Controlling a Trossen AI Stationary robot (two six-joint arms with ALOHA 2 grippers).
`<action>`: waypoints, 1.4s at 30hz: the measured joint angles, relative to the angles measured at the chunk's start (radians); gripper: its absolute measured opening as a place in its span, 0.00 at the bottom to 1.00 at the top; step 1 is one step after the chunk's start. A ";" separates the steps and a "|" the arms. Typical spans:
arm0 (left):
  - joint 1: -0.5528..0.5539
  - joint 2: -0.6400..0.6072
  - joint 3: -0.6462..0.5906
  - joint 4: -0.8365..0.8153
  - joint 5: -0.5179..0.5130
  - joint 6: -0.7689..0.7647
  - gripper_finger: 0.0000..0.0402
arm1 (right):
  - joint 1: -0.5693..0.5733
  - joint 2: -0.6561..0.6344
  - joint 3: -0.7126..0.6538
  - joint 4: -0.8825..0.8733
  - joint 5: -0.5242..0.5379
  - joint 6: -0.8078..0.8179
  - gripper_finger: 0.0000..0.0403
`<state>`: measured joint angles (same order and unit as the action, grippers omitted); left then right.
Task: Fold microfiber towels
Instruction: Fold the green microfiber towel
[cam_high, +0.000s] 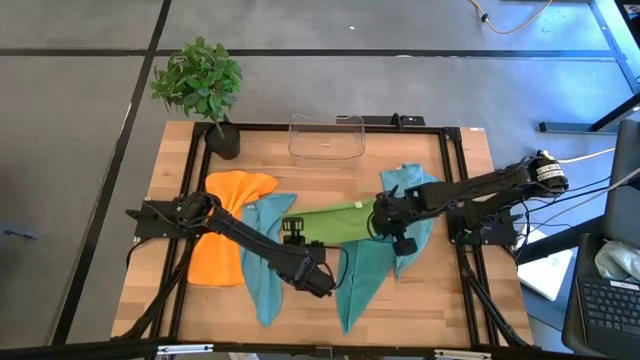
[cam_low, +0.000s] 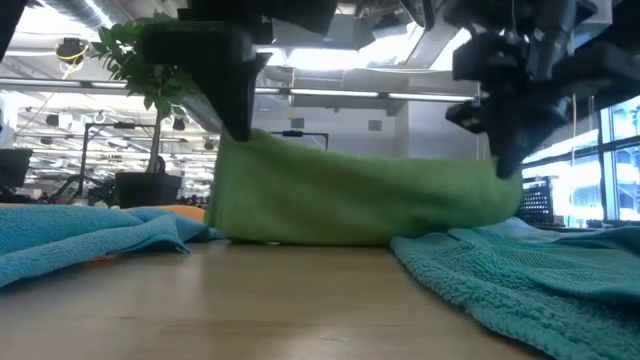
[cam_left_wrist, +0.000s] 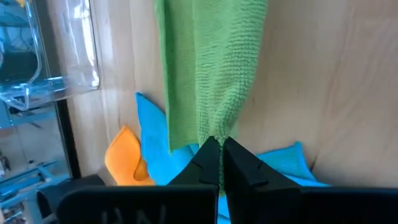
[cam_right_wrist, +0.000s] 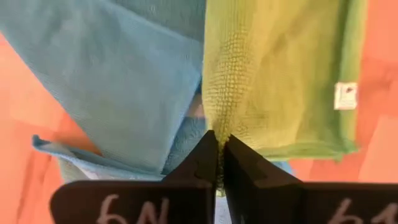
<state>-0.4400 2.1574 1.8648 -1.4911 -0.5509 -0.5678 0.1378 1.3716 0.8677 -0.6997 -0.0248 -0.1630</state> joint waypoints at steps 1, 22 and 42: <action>-0.005 0.000 0.000 0.005 0.016 -0.007 0.00 | 0.005 0.000 0.005 -0.004 -0.020 0.003 0.04; -0.053 -0.013 0.002 -0.042 -0.037 -0.034 0.00 | 0.024 0.000 -0.009 -0.017 0.000 -0.034 0.39; -0.057 -0.013 0.002 0.401 0.109 0.129 0.00 | 0.170 0.084 -0.008 0.649 -0.126 0.096 0.46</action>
<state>-0.4968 2.1441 1.8668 -1.0906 -0.4419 -0.4388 0.3078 1.4553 0.8600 -0.0509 -0.1507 -0.0665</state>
